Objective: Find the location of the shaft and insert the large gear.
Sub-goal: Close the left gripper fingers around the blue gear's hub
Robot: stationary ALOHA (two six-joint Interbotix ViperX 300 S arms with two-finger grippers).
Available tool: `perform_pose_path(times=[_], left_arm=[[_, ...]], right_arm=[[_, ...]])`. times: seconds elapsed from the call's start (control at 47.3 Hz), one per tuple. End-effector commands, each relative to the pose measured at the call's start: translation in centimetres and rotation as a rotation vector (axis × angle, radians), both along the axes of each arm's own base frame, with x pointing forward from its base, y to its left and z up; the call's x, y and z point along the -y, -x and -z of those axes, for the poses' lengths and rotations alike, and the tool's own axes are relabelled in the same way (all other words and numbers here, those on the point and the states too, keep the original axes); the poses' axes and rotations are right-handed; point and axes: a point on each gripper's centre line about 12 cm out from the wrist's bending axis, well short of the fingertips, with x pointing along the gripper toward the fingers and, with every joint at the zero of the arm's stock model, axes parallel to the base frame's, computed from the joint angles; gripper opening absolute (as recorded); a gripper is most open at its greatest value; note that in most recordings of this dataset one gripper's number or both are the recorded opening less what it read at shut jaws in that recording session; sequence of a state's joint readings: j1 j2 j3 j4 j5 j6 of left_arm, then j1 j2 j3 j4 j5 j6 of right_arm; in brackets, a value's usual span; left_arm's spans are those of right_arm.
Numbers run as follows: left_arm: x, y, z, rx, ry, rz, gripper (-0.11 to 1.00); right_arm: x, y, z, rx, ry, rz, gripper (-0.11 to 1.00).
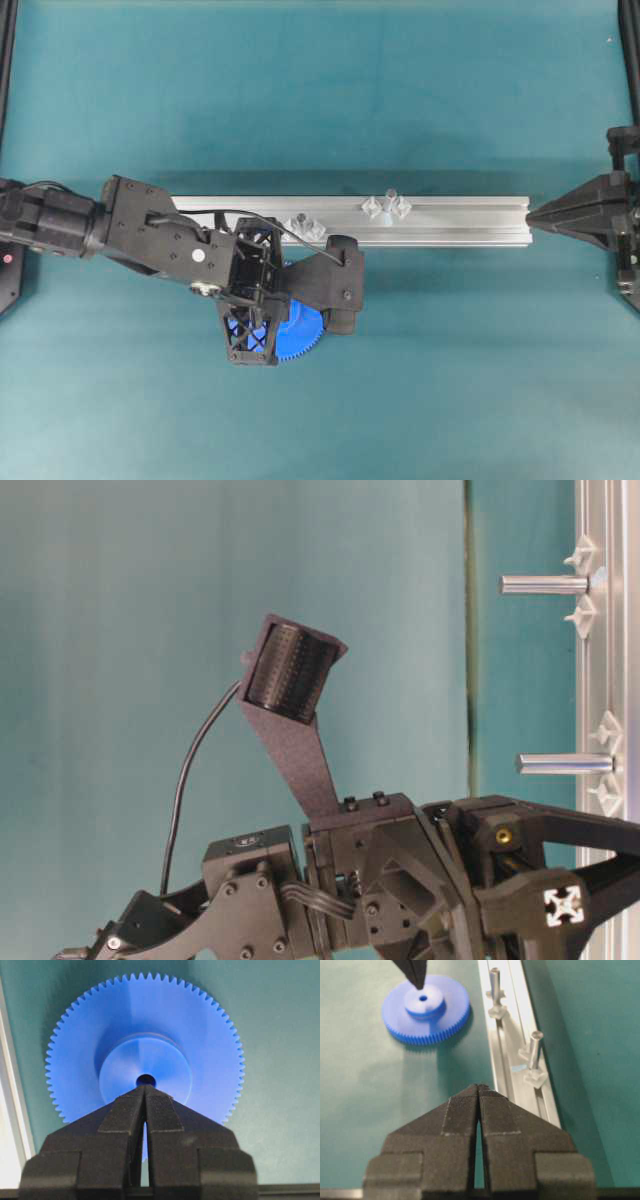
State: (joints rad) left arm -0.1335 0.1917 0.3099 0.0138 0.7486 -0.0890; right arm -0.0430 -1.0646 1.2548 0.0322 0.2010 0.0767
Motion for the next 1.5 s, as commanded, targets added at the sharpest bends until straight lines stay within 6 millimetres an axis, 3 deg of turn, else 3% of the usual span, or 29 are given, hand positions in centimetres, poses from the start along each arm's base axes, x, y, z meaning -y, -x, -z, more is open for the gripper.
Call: perform_pose_path(times=[0.0,0.232,0.359,0.423,0.613,0.719,1.479], left_arm=[[0.3,-0.1,-1.0,0.028,-0.001,0.016,0.0],[0.3,-0.1,-1.0,0.034,-0.014,0.054,0.0],[0.3,-0.2,-1.1,0.047,-0.009,0.044,0.07],[0.3,-0.1,-0.9,0.042,-0.007,0.037,0.19],[0.3,0.1,-0.6,0.034,0.0,0.017,0.76],[0.3,0.1,-0.6,0.034,-0.001,0.02,0.94],[0.3,-0.9,0.2,0.021,-0.008,0.02,0.94]], right_arm=[[0.0,-0.2,-0.3,0.008,-0.01,0.005,0.0],[0.0,-0.2,-0.3,0.008,-0.011,0.006,0.0],[0.0,-0.2,-0.3,0.01,-0.028,0.011,0.0],[0.0,-0.2,-0.3,0.011,-0.037,0.016,0.0],[0.0,-0.1,-0.3,0.009,-0.041,0.017,0.0],[0.0,-0.1,-0.2,0.009,-0.041,0.017,0.0],[0.0,-0.1,0.0,0.003,-0.041,0.018,0.0]])
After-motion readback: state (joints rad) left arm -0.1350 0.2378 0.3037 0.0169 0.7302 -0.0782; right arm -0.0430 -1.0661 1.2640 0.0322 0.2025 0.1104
